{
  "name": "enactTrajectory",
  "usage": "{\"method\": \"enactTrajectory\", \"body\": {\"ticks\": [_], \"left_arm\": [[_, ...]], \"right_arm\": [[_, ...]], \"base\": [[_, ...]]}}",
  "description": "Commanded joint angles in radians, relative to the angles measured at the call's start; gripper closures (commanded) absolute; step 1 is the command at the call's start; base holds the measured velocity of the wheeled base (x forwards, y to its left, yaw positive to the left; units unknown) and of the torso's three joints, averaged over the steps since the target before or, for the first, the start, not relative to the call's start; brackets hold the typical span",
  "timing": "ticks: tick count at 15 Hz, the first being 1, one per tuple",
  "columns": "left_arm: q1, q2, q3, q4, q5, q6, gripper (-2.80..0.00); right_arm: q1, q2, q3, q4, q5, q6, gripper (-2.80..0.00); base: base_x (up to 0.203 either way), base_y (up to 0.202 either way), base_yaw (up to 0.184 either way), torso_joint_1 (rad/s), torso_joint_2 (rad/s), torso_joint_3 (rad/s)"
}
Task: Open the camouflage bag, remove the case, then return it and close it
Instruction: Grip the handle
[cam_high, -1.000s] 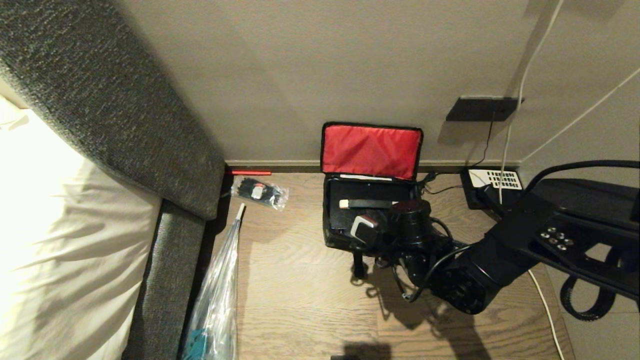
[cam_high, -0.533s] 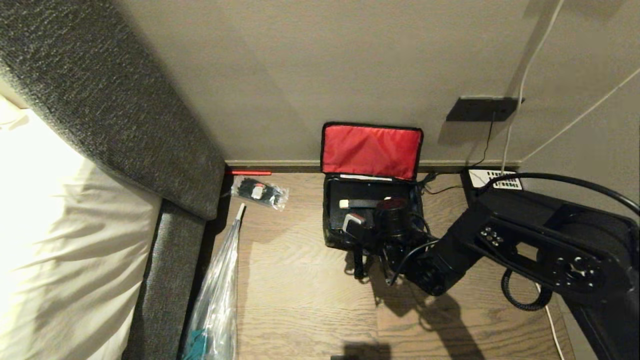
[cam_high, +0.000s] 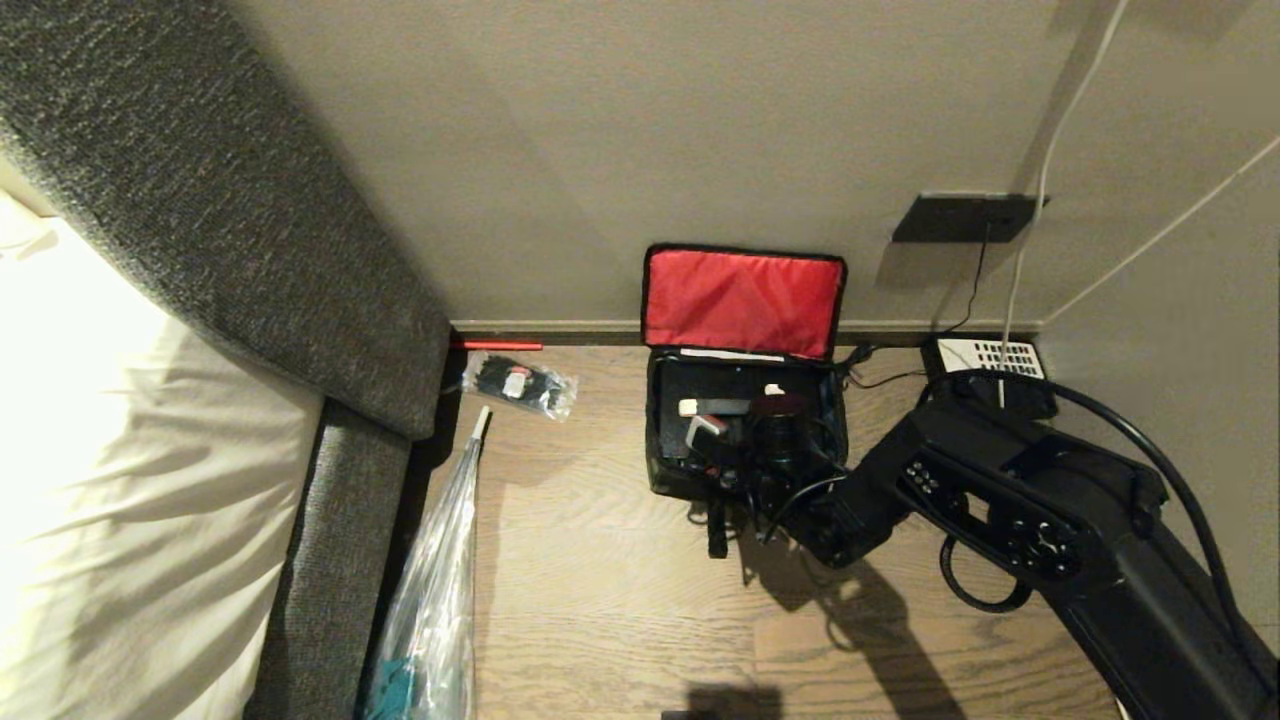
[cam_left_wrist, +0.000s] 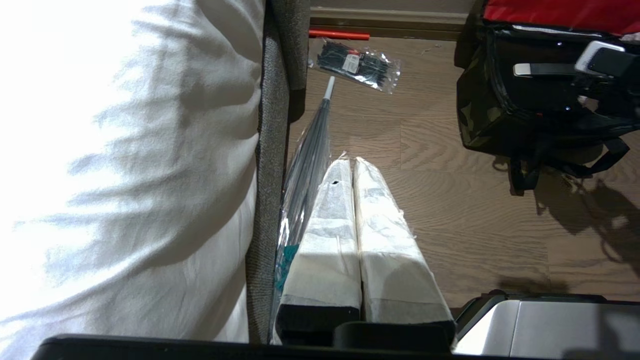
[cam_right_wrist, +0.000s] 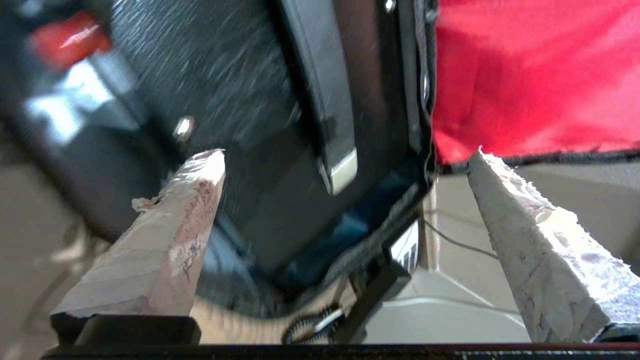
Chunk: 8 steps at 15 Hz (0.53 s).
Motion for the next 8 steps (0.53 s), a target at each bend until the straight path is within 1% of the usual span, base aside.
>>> {"method": "enactTrajectory", "body": {"ticks": [1, 4, 5, 6, 7, 8], "left_arm": [[0.000, 0.000, 0.000, 0.000, 0.000, 0.000, 0.00], [0.000, 0.000, 0.000, 0.000, 0.000, 0.000, 0.00], [0.000, 0.000, 0.000, 0.000, 0.000, 0.000, 0.00], [0.000, 0.000, 0.000, 0.000, 0.000, 0.000, 0.00], [0.000, 0.000, 0.000, 0.000, 0.000, 0.000, 0.00], [0.000, 0.000, 0.000, 0.000, 0.000, 0.000, 0.00]], "right_arm": [[-0.009, 0.064, -0.086, -0.007, 0.004, -0.008, -2.80], [-0.024, 0.107, -0.135, -0.009, 0.024, -0.029, -2.80], [-0.030, 0.111, -0.145, -0.010, 0.039, -0.056, -2.80], [-0.042, 0.116, -0.159, -0.014, 0.060, -0.101, -2.80], [-0.053, 0.122, -0.178, -0.023, 0.094, -0.167, -2.80], [-0.059, 0.129, -0.205, -0.040, 0.116, -0.210, -2.80]], "base": [[0.000, 0.000, 0.000, 0.000, 0.00, 0.000], [0.000, 0.000, 0.000, 0.000, 0.00, 0.000], [0.000, 0.000, 0.000, 0.000, 0.00, 0.000], [0.000, 0.000, 0.000, 0.000, 0.00, 0.000], [0.000, 0.000, 0.000, 0.000, 0.00, 0.000], [0.000, 0.000, 0.000, 0.000, 0.00, 0.000]]}}
